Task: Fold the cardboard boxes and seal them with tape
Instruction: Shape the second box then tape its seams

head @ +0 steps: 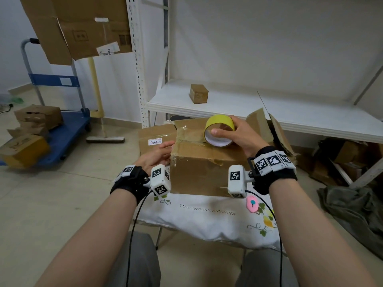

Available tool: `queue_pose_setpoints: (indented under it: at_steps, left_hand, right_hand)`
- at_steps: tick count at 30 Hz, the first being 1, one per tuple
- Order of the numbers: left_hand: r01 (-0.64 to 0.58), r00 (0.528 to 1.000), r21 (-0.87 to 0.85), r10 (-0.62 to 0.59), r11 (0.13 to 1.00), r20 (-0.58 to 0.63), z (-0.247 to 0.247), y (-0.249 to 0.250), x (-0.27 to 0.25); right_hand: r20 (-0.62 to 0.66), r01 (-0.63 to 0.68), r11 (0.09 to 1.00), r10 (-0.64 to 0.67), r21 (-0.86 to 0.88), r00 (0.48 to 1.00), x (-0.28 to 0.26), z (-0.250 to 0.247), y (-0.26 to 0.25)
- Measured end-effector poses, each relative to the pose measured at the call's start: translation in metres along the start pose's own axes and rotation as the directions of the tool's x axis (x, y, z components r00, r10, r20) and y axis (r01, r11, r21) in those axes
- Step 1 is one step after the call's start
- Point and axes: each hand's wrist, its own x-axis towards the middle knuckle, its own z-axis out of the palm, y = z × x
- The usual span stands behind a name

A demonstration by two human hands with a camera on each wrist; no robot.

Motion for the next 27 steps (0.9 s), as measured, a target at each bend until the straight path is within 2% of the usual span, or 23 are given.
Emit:
queue_pose_setpoints:
  at_steps: [3,8,12,16,19,21,22,24,27]
  left_hand:
    - [-0.027,1.0,0.026,0.027,0.999,-0.009,0.002,-0.001,-0.001]
    - [0.039,0.997,0.029,-0.041,0.999,0.067,-0.001,0.006,-0.005]
    - [0.044,0.999,0.078,-0.046,0.996,0.027,0.0,0.006,-0.006]
    - [0.035,0.999,0.243,-0.032,0.969,-0.016,0.002,0.012,-0.006]
    - [0.052,0.999,0.415,-0.05,0.908,-0.016,-0.001,0.018,-0.012]
    - [-0.05,0.997,0.477,0.074,0.877,-0.031,0.009,0.026,-0.016]
    - [-0.146,0.981,0.54,0.192,0.829,-0.029,0.02,0.032,-0.02]
    - [-0.3,0.902,0.71,0.432,0.637,-0.007,0.038,0.042,-0.024]
    - [-0.37,0.791,0.863,0.604,0.345,0.097,0.054,0.046,-0.023]
  right_hand:
    - [-0.002,0.002,1.0,-0.002,-0.027,1.0,0.001,0.0,0.002]
    - [-0.039,-0.006,0.998,0.003,-0.07,0.999,0.005,-0.005,0.008]
    - [-0.059,-0.004,0.999,0.001,-0.052,0.998,0.005,-0.004,0.013]
    - [-0.071,-0.007,0.998,0.003,-0.066,0.997,0.005,-0.003,0.014]
    - [-0.072,0.001,0.999,-0.004,-0.049,0.997,0.001,-0.002,0.012]
    - [-0.077,0.008,0.999,-0.011,-0.042,0.997,-0.001,-0.002,0.012]
    - [-0.077,0.011,0.999,-0.014,-0.04,0.997,-0.001,-0.002,0.012]
    - [-0.08,0.016,0.999,-0.019,-0.037,0.997,-0.002,-0.001,0.012]
    - [-0.067,0.02,1.0,-0.022,-0.02,0.998,-0.003,-0.002,0.011]
